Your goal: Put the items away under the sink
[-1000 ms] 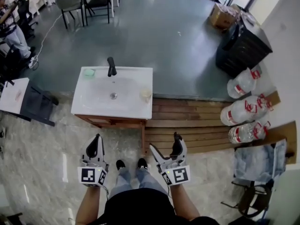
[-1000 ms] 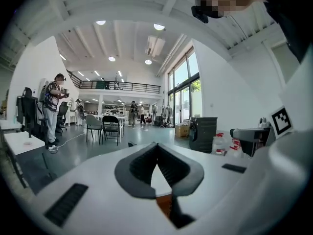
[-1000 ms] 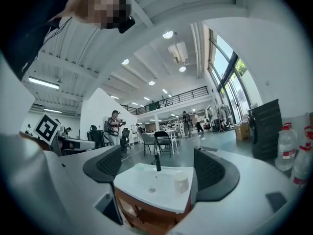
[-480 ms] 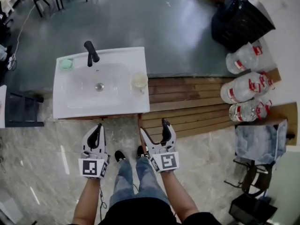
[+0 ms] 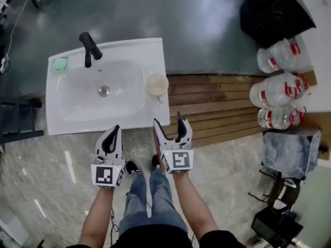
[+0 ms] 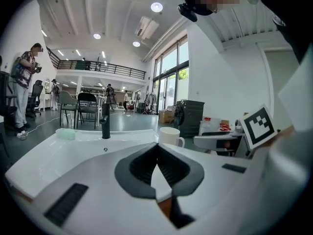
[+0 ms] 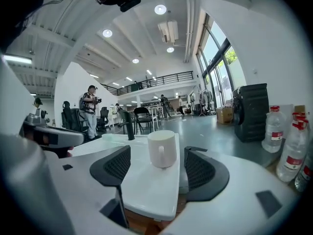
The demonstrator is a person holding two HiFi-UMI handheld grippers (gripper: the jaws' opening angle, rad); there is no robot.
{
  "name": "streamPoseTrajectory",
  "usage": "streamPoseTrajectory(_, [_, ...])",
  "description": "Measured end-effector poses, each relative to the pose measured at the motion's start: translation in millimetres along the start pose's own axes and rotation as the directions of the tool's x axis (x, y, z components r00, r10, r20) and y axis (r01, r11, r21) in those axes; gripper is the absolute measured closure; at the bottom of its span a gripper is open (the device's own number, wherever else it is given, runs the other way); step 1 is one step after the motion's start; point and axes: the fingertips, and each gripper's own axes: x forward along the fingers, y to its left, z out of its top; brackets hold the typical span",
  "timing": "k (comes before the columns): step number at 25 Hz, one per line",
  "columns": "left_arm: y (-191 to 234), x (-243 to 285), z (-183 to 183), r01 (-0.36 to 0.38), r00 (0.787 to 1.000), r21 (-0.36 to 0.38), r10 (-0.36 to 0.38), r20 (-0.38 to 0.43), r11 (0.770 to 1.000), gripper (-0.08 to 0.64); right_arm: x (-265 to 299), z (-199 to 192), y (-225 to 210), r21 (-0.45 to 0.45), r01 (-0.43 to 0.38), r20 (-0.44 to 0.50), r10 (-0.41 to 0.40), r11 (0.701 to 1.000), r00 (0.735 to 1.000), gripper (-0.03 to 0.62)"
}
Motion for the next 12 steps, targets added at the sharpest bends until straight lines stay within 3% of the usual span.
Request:
streamPoseTrajectory(4, [8,23,-20,0.004,1.0,0.0,-0.004,-0.008,1.0,0.554,33,-16,-10,-0.024,0.038,-0.035,-0.039,0.999,0.999,0.305])
streamPoseTrajectory(12, [17,34,-39,0.001,0.999,0.011,0.0,-0.044,1.0,0.554,67,-26,-13,-0.082,0.035,-0.073,-0.041,0.996,0.996,0.393])
